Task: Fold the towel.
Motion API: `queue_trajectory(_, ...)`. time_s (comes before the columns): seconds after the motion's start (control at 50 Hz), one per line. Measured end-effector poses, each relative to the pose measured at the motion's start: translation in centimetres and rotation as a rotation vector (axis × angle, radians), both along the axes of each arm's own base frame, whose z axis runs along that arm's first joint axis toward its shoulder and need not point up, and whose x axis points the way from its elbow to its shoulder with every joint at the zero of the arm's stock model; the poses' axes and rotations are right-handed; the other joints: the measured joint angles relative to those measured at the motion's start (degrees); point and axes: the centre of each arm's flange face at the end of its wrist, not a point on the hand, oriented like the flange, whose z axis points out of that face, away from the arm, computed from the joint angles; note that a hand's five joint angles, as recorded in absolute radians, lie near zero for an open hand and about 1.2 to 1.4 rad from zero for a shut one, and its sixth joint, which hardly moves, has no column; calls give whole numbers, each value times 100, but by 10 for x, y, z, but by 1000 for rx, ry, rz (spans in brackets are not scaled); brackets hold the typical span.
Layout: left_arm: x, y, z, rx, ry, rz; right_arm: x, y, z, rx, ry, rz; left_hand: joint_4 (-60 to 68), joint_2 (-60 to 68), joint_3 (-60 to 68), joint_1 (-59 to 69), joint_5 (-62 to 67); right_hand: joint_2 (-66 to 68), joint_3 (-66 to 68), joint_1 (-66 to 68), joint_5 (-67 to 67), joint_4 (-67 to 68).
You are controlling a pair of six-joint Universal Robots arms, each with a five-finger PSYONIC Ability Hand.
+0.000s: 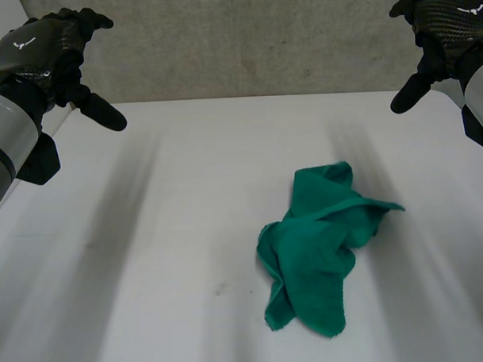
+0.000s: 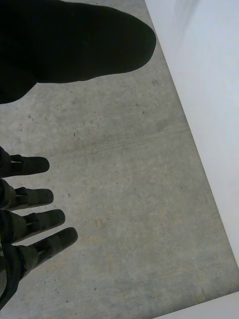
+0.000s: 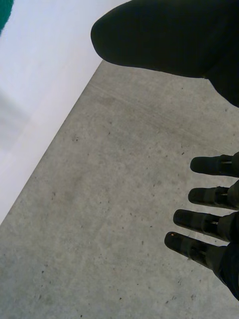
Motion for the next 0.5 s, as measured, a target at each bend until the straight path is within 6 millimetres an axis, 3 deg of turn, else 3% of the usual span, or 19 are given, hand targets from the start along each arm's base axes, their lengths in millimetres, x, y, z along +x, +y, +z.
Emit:
queue_trajectory(0.36,-6,5,-5,19,-1,-27,10,4,-4,2,67,115,0,0,0,0,0,0,0,0,0,0)
queue_trajectory(0.5,-30,25,-29,93,-24,-115,12,8,-26,38,323,169,0,0,0,0,0,0,0,0,0,0)
